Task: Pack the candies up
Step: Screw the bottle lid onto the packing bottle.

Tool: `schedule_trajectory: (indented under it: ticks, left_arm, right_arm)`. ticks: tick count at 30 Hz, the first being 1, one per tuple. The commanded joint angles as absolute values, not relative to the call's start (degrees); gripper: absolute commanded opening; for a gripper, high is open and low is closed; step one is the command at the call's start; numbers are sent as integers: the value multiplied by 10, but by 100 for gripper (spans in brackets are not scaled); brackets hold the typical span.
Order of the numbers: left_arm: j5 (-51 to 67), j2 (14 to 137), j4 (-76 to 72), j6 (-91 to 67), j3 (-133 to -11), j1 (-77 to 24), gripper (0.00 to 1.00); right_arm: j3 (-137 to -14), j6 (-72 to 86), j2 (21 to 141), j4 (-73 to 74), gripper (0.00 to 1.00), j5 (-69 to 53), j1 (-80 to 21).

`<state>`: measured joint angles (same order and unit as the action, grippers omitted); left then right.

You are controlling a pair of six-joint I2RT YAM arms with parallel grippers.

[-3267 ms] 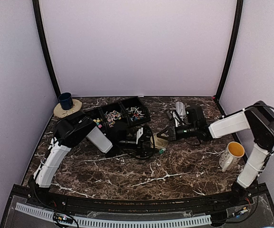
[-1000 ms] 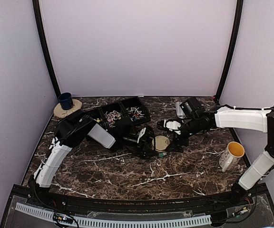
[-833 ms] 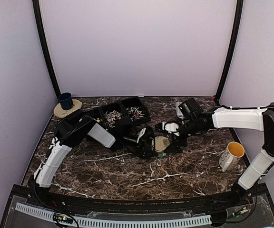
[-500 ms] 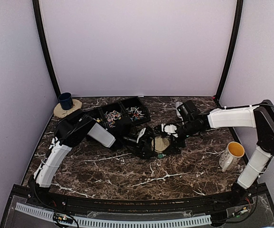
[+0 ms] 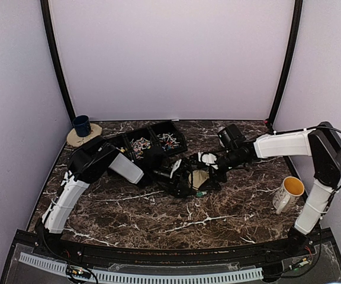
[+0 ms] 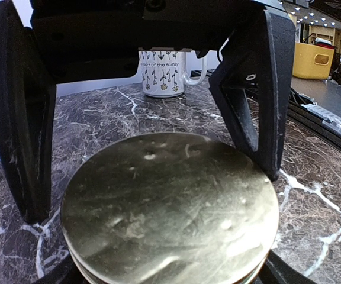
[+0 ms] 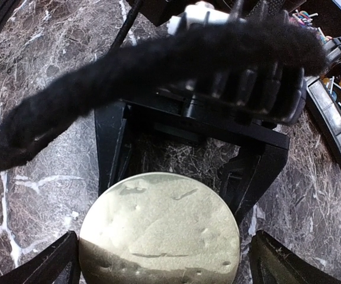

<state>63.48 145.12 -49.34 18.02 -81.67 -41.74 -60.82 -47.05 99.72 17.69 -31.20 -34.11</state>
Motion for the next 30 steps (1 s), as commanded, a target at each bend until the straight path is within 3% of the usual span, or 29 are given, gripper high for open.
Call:
schedule_trajectory:
  ticks: [1,5,16,30]
  left_arm:
    - [616,1544,-332,251,-767,-412,76]
    - [613,1544,-335,248,-767,-412,76]
    - [577,1542,-374,230,-750,-415,76]
    - [502,1529,-417,196,-726,-423,76]
  right_arm:
    - [-629,-453,1009,164,99,-330,-339]
    - [-630,-443,1012,165,99,-332,-339]
    - [-606,-388,1005,134,87,-325,-339]
    - [-525,-277,962,29,87,-235,-353]
